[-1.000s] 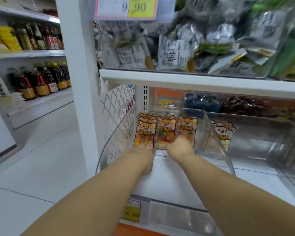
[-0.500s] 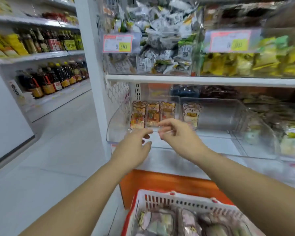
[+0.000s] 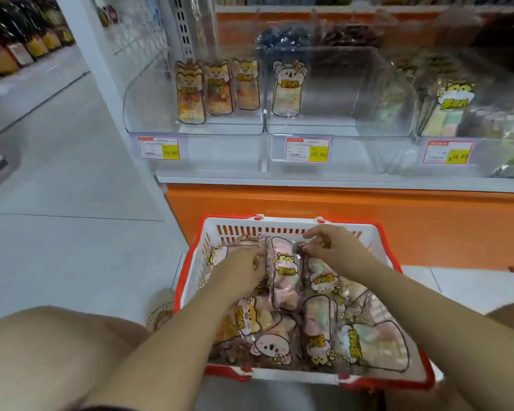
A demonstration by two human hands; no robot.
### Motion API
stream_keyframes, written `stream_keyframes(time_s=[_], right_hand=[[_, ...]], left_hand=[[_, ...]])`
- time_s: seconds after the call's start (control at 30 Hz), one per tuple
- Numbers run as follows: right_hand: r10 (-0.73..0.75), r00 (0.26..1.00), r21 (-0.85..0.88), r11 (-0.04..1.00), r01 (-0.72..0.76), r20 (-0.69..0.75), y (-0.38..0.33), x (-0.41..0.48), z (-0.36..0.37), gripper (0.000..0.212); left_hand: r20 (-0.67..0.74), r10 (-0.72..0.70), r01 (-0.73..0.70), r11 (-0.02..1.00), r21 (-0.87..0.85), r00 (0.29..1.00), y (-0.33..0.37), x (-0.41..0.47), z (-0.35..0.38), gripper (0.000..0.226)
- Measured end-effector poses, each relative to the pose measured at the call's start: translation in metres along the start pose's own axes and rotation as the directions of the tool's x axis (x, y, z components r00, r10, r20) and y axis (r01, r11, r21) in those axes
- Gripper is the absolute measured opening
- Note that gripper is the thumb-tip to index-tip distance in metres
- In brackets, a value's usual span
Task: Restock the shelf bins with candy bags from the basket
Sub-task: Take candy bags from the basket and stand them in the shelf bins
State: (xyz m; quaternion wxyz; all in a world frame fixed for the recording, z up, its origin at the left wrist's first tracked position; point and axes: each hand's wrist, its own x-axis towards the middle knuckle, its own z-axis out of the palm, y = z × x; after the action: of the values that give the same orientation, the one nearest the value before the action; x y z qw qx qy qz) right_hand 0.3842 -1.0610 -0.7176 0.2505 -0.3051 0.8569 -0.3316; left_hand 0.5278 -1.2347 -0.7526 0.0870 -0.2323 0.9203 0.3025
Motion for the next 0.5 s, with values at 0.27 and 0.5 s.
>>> stream_keyframes(time_s=[0.27,0.5], right_hand=[[0.214,0.877,-0.493,0.87,0.029,0.43,0.078,-0.002,0.04,0.044],[0.113,0.916,-0.793,0.548,0.266,0.385,0.076,-0.01,0.065,0.051]], left_hand=[[0.375,-0.144,0.053,0.969,0.242,0.916,-0.042,0.004,0.04,0.054],[0.35,-0.171,0.028,0.925,0.378,0.921,-0.048,0.004,0.042,0.055]])
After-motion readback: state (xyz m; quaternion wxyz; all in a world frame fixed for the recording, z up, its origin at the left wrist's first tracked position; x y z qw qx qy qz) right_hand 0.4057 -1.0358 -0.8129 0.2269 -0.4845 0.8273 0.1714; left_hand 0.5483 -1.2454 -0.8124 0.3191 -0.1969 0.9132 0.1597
